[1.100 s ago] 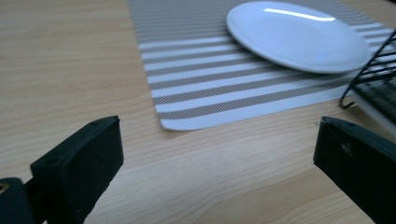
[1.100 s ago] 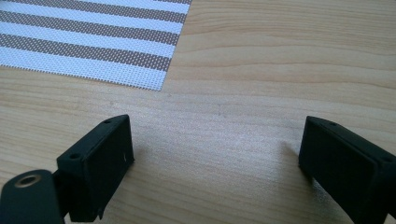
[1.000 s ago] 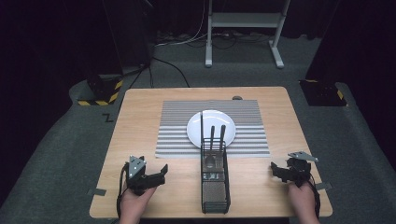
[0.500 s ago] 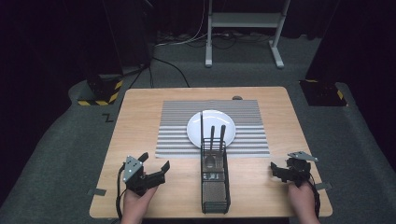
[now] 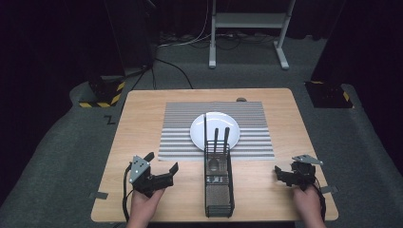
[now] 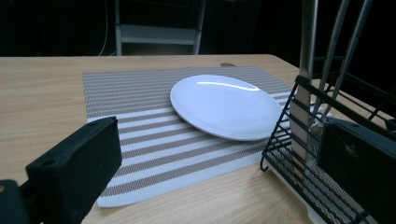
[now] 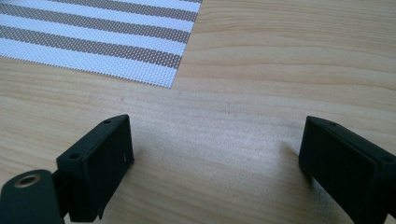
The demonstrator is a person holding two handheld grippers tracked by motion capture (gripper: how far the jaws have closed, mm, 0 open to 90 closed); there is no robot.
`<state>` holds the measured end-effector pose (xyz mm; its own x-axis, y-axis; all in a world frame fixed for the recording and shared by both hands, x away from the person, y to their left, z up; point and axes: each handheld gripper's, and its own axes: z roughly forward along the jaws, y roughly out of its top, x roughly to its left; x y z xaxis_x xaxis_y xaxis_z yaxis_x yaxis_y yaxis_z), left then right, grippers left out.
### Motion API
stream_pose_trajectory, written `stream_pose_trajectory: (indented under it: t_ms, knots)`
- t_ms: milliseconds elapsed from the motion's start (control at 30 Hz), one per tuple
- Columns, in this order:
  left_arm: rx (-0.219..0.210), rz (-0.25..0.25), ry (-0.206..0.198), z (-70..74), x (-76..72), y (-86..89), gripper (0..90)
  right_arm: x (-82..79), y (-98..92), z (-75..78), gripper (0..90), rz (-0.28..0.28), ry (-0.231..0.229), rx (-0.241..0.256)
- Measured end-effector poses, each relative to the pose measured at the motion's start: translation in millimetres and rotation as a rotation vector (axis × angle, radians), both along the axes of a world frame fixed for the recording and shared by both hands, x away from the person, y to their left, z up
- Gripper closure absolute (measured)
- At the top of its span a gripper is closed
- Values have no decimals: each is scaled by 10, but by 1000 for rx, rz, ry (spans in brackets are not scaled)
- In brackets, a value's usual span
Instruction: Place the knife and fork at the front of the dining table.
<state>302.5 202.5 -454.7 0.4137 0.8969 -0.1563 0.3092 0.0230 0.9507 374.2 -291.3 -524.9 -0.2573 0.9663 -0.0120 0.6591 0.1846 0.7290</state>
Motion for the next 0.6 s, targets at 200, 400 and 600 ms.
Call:
stream_pose_trajectory:
  t_ms: [200, 400, 600]
  knots:
    - [8, -46, -41, 91, 45, -148, 5, -20, -2, 1, 97, 3, 1, 1]
    - [1, -80, -76, 198, 67, -241, 4, -22, 0, 1, 98, 8, 1, 1]
    - [9, -102, -68, 275, 142, -335, 4, -29, 3, -1, 98, 16, 0, 2]
